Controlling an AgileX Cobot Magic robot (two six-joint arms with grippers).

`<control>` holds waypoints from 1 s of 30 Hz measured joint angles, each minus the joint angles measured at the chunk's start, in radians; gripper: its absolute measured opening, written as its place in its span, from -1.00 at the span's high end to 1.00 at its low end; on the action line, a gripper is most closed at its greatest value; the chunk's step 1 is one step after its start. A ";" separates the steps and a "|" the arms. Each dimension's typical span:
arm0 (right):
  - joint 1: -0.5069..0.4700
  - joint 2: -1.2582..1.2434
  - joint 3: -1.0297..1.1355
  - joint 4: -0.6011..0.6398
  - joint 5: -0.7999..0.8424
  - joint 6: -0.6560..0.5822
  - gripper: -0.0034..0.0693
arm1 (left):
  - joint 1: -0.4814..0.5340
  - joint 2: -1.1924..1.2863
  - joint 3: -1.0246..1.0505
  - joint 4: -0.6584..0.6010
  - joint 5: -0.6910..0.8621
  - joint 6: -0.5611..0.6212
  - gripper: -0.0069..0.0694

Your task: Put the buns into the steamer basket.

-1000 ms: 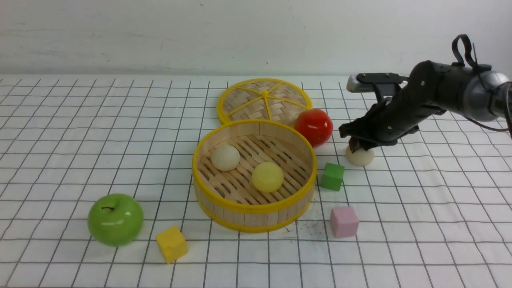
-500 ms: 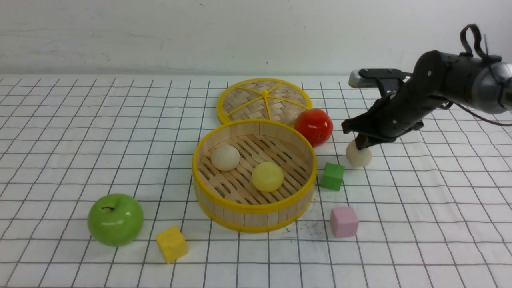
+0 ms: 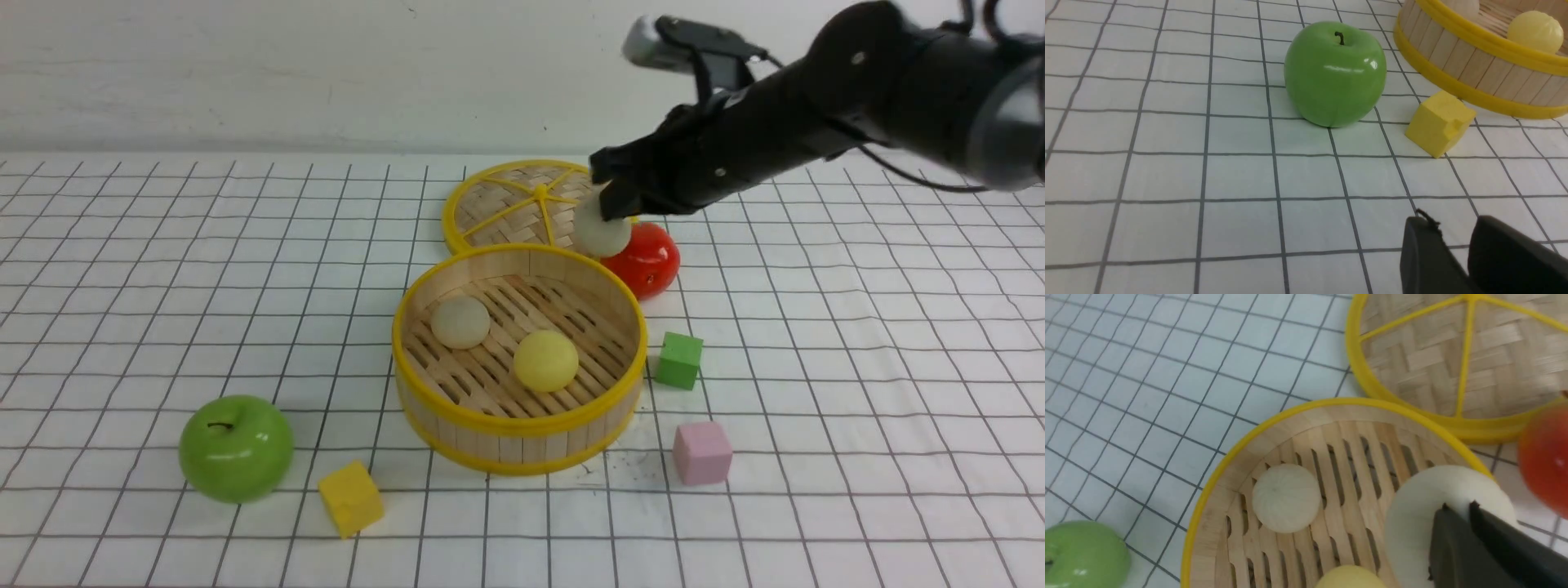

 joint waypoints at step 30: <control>0.023 -0.041 0.001 -0.400 0.223 0.035 -0.25 | 0.000 0.000 0.000 0.000 0.000 0.000 0.34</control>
